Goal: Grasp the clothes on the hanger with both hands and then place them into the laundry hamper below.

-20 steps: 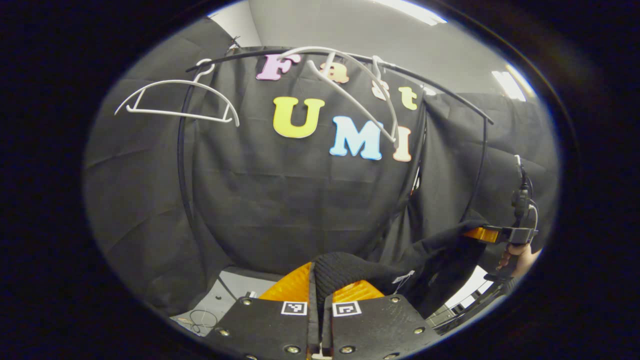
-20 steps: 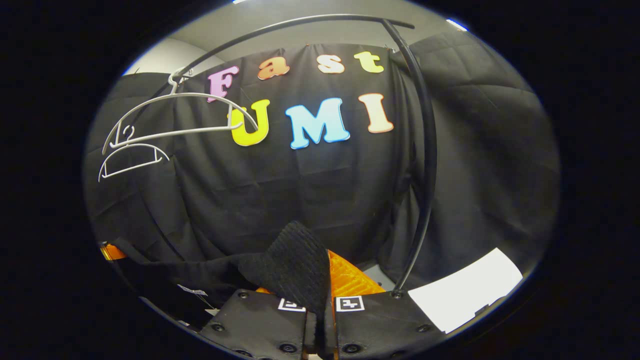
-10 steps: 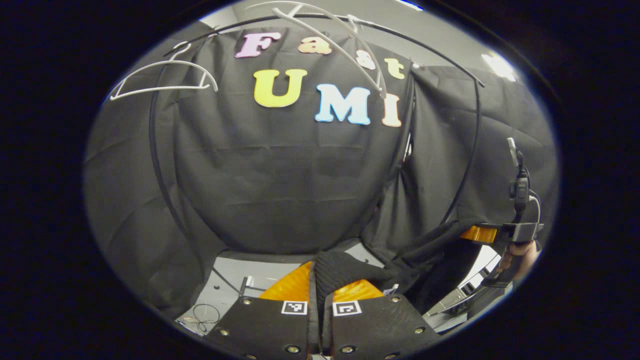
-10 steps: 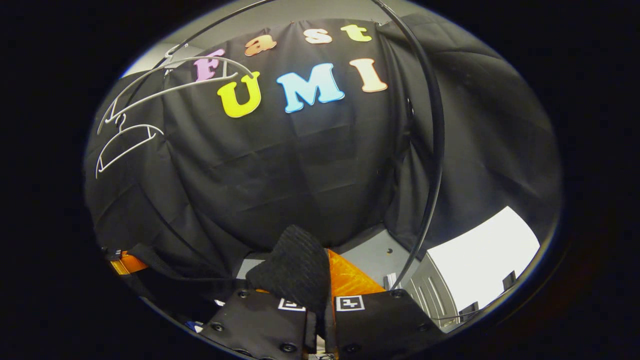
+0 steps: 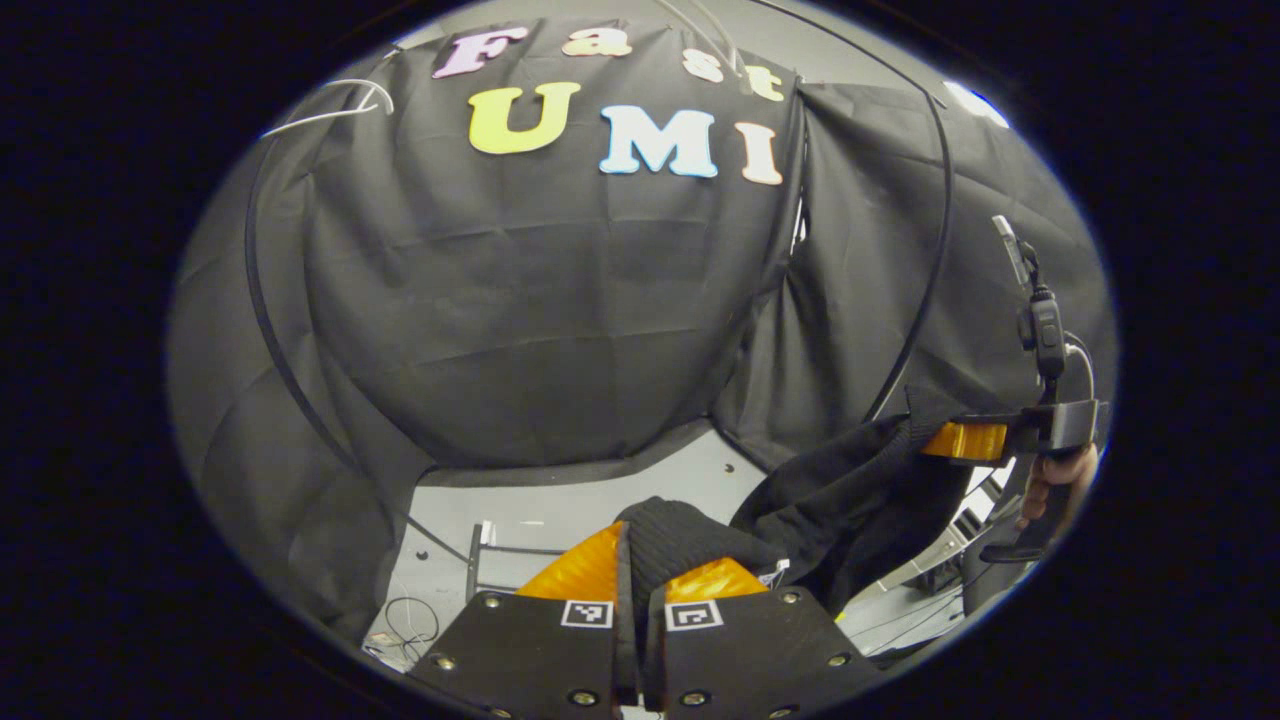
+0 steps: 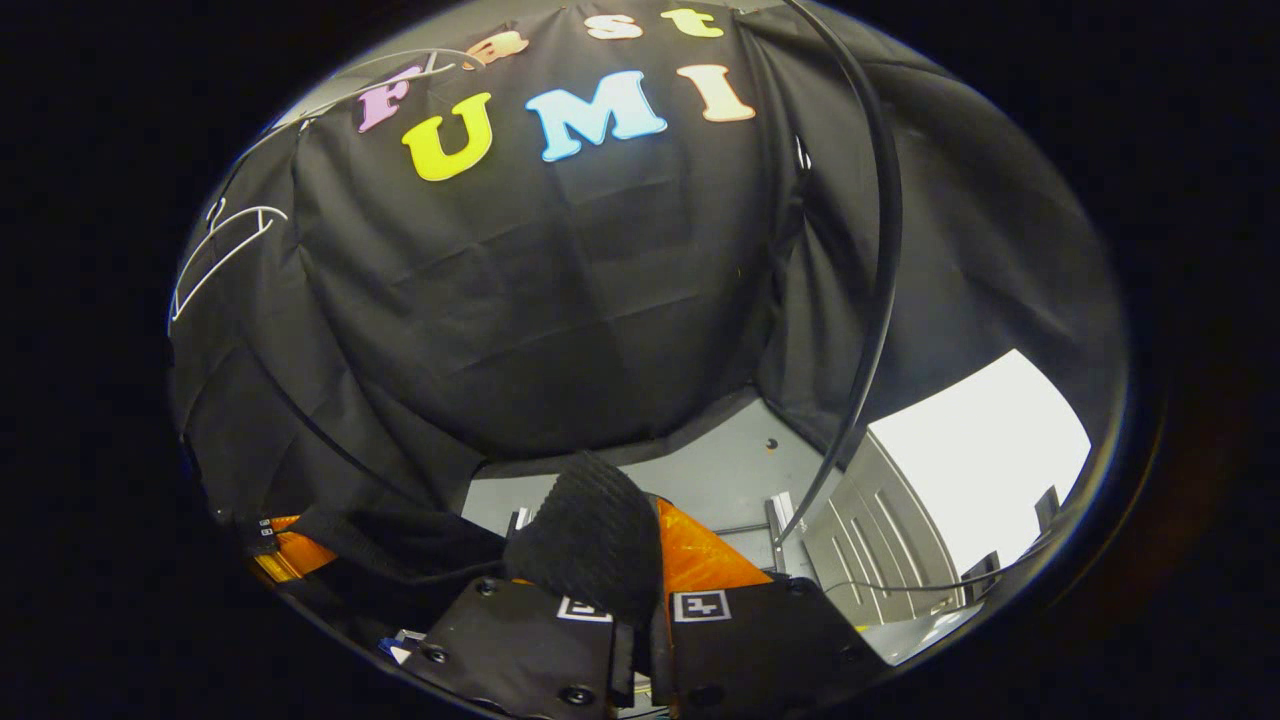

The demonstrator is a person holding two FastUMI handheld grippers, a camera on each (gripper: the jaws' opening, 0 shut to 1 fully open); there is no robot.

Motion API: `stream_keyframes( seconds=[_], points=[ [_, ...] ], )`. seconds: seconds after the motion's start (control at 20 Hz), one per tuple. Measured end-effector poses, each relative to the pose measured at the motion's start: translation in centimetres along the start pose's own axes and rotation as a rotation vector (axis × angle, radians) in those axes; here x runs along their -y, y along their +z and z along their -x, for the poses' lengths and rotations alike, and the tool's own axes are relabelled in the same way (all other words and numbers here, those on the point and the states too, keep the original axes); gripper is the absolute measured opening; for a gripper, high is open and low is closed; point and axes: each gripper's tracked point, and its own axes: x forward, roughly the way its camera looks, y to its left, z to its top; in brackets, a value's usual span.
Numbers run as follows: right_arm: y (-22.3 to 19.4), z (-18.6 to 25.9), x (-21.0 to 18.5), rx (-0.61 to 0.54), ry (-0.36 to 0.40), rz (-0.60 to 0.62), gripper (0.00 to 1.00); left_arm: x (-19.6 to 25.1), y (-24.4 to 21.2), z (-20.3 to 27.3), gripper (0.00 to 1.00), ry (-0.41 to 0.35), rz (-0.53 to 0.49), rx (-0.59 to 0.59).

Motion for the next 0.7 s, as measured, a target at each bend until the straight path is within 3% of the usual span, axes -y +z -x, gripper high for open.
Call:
stream_keyframes(
  seconds=[0.4, 0.55, 0.6, 0.65, 0.7],
  points=[
    [-2.8, -1.6, 0.0, -0.106, -0.024, 0.021, 0.12, -1.2, -4.3, -4.7, 0.04, 0.026, 0.045, -0.054],
    [-4.4, -1.7, -0.2, -0.165, -0.011, 0.02, 0.25, -1.4, -6.9, -4.4, 0.05, 0.05, 0.047, -0.108],
    [-4.9, -1.5, -0.4, -0.187, -0.003, 0.017, 0.27, -1.8, -7.6, -3.9, 0.11, 0.072, 0.049, -0.122],
    [-5.3, -1.1, -0.8, -0.203, 0.015, 0.016, 0.38, -2.3, -8.3, -3.6, 0.19, 0.088, 0.056, -0.141],
    [-5.5, -1.0, -1.3, -0.216, 0.033, 0.016, 0.33, -2.3, -9.1, -3.1, 0.2, 0.097, 0.066, -0.157]
  ],
)
